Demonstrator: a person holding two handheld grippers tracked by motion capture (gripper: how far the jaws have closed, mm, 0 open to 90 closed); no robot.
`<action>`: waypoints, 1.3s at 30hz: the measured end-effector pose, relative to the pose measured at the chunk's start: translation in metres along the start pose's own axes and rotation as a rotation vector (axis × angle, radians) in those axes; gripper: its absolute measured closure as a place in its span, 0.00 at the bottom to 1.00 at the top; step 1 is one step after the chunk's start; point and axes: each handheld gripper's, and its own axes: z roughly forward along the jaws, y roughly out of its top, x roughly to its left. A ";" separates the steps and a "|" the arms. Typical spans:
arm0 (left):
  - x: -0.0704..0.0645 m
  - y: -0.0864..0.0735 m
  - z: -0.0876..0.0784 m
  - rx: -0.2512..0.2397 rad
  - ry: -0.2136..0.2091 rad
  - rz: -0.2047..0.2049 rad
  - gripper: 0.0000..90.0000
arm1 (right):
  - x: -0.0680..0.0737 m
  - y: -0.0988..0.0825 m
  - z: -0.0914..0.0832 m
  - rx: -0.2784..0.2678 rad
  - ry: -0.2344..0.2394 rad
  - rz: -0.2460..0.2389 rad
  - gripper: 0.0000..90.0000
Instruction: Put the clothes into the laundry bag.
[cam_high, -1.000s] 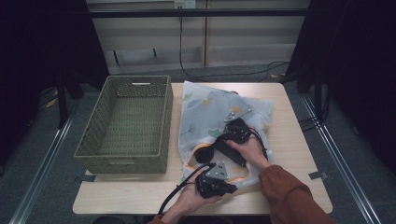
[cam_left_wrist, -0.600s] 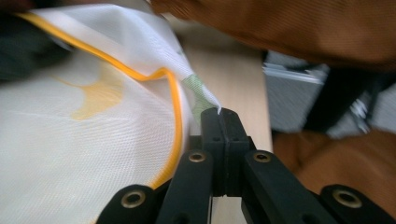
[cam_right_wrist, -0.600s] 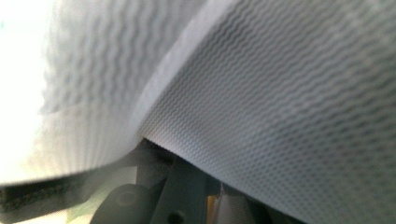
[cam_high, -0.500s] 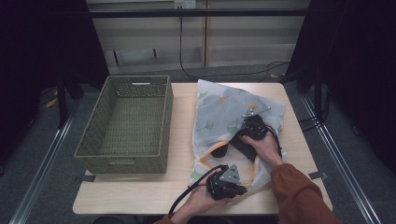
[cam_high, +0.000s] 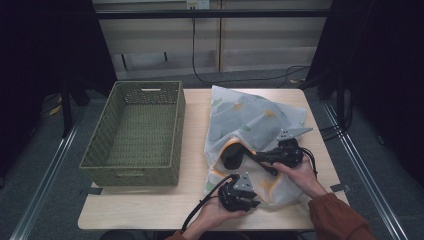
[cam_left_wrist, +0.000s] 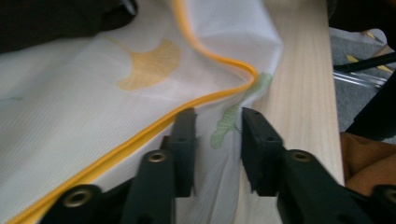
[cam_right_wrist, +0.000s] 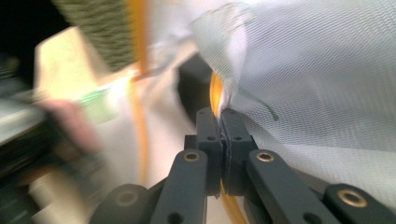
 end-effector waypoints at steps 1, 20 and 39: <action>0.003 -0.002 0.000 0.011 0.009 0.000 0.79 | 0.005 -0.001 -0.005 -0.011 0.010 -0.008 0.98; 0.007 0.000 -0.051 -0.135 0.039 -0.014 0.74 | 0.017 -0.051 -0.013 0.150 0.025 0.025 0.98; 0.058 -0.018 -0.044 -0.001 0.281 -0.075 0.64 | -0.002 -0.068 -0.015 0.268 -0.147 -0.012 0.98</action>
